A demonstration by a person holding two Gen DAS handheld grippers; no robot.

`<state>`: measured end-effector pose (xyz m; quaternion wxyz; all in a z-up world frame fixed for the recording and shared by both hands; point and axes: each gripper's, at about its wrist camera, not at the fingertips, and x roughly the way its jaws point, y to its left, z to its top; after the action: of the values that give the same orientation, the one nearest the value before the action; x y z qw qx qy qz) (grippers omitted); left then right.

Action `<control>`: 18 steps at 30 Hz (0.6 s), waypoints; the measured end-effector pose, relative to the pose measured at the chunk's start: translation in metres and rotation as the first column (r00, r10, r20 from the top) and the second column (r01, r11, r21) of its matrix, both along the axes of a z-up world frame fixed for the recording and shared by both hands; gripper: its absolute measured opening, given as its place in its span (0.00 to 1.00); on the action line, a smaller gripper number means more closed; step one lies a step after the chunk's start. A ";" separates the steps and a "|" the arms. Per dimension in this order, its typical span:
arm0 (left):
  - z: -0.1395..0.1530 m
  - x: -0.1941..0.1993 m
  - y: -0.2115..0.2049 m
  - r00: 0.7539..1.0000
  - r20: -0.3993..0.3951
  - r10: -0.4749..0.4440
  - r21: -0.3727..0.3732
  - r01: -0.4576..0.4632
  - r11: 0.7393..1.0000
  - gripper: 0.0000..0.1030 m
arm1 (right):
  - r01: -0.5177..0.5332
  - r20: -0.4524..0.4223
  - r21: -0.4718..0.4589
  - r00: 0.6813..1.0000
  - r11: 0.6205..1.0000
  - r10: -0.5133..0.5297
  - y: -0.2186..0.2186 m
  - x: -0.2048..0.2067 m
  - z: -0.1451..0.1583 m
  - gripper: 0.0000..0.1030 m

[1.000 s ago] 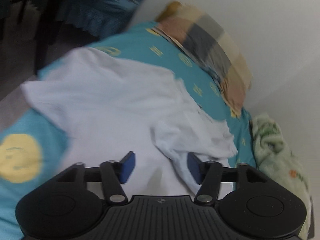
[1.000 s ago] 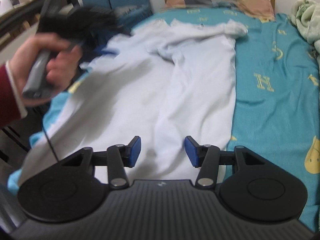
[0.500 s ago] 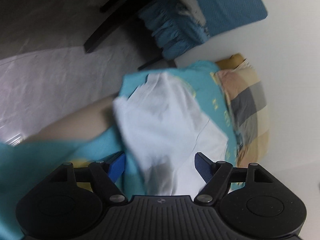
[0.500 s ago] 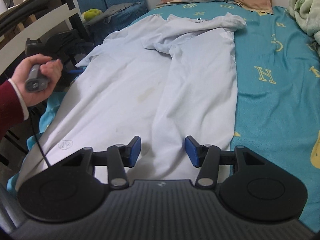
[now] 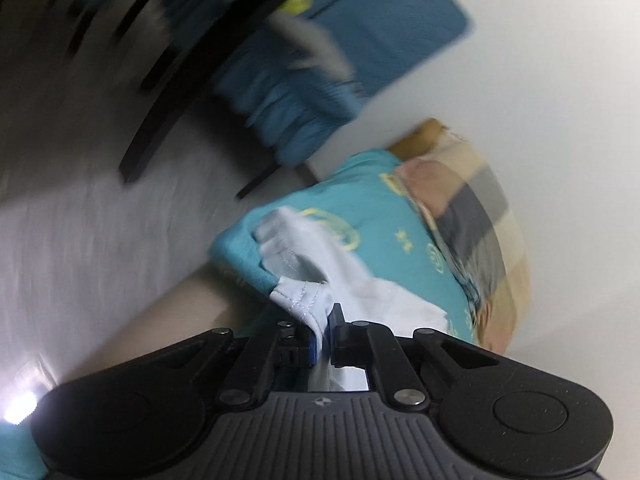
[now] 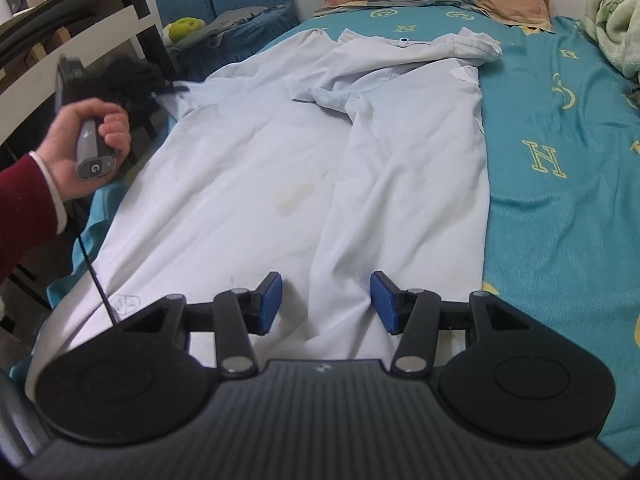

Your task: Fold clothes

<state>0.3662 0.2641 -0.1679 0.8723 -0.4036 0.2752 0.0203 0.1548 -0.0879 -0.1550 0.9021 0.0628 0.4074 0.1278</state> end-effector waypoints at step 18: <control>0.078 0.012 -0.284 0.947 -0.012 -0.321 0.723 0.229 0.652 0.06 | 0.095 -0.008 0.144 0.995 0.985 -0.094 -0.034 -0.003 0.016 0.50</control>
<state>0.3782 -0.0202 -0.0904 0.9672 0.0139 0.2517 -0.0305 0.1514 -0.1223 -0.1389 0.9000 0.1471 0.3942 0.1139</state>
